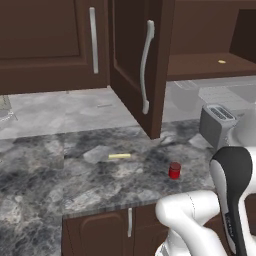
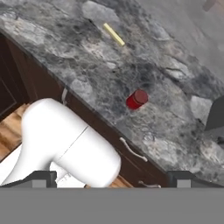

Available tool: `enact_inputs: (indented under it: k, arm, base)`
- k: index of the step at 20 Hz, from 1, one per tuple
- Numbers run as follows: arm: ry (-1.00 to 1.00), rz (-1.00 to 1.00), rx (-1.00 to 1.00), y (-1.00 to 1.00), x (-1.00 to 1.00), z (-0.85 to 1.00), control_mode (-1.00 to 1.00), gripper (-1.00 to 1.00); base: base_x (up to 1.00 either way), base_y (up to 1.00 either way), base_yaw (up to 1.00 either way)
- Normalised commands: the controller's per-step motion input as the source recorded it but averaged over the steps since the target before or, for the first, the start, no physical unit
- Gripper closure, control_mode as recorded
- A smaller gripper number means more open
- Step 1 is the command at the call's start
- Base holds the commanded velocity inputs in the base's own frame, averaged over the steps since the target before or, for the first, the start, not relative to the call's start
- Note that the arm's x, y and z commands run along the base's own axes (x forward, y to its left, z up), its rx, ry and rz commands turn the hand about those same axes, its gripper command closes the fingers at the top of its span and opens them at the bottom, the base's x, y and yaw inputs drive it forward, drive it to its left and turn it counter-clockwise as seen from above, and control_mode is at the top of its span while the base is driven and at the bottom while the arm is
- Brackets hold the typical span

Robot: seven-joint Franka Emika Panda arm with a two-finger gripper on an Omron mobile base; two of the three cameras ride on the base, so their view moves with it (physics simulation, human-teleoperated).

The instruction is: Pick the jam and jam from the counter and place them in the cabinets closest to them.

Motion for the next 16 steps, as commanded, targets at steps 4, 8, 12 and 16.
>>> enact_inputs:
  k: [4, 8, 12, 16]
  arm:
    - [0.06, 0.0, 0.03, 0.0, 0.12, -0.31, -1.0, -1.0]
    - [0.05, 0.0, 0.06, 0.0, 0.13, -0.31, -1.0, -1.0]
    - [0.02, 0.0, 0.08, 0.0, 0.2, -0.29, -1.0, -1.0]
    - [0.0, 0.0, 0.02, 0.0, 0.25, -0.27, -1.0, -1.0]
  base:
    - [0.0, 0.0, 0.0]
    - [0.0, 0.0, 0.0]
    - [0.0, 0.0, 0.0]
    - [0.0, 0.0, 0.0]
